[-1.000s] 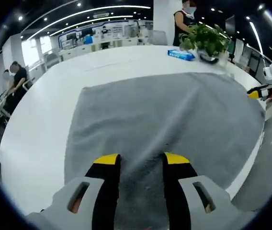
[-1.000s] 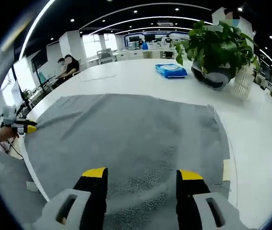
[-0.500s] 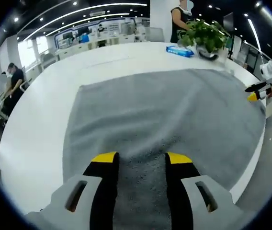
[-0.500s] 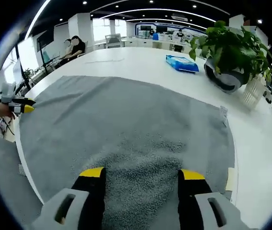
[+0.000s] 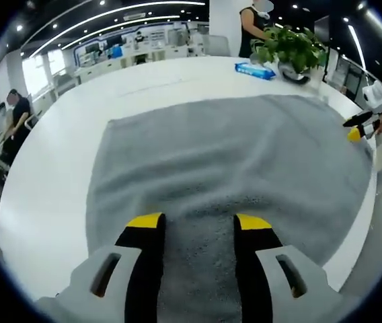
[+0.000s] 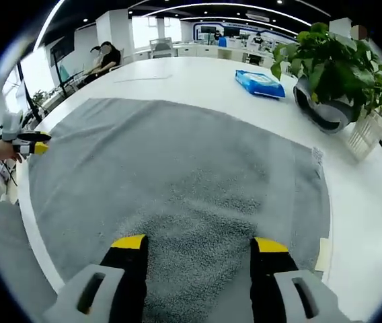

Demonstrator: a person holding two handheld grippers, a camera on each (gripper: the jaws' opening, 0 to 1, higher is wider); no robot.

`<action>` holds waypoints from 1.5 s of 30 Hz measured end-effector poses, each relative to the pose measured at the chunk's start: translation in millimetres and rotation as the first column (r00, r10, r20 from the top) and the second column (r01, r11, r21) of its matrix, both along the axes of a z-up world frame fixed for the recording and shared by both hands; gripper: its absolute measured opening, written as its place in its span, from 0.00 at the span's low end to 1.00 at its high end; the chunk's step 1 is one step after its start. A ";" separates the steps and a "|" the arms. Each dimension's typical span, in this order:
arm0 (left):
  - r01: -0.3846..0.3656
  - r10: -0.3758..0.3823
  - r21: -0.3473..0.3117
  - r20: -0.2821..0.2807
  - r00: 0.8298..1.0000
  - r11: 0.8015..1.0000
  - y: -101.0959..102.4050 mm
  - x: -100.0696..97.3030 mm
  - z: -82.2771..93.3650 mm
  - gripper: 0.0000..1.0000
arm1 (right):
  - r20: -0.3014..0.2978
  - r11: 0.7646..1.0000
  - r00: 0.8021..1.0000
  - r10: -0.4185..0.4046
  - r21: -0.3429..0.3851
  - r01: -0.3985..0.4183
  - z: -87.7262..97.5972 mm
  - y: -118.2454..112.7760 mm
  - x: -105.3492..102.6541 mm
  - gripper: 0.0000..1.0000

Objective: Open the folded towel by lifting each exposed corner and separating the folded layers until the towel lies flat within the target outline without major curled edges

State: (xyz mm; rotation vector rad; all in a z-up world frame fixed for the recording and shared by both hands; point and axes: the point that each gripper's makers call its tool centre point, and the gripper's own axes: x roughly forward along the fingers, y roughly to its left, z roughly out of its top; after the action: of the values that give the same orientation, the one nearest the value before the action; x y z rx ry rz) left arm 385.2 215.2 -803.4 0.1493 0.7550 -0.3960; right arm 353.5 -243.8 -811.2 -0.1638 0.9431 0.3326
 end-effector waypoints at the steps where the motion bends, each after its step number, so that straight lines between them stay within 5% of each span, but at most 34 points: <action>1: -0.002 0.002 -0.001 -0.001 1.000 1.000 -0.1 1.1 0.0 0.41 | 0.000 1.000 1.000 -0.004 0.001 0.004 0.1 0.2 1.2 0.61; 20: -0.006 0.007 -0.016 0.028 1.000 1.000 -1.8 42.7 0.0 0.41 | 0.020 1.000 0.999 -0.030 0.008 0.030 0.0 -4.8 35.1 0.60; 45: -0.010 0.012 -0.034 0.053 0.999 0.999 -7.5 69.1 6.1 0.39 | 0.021 1.000 0.999 -0.028 0.007 0.028 0.5 -8.0 84.8 0.60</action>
State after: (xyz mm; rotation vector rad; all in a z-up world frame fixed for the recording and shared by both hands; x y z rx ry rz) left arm 454.3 207.7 -797.3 0.1231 0.6965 -0.3925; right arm 438.3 -251.8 -810.7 -0.1469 0.9229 0.3075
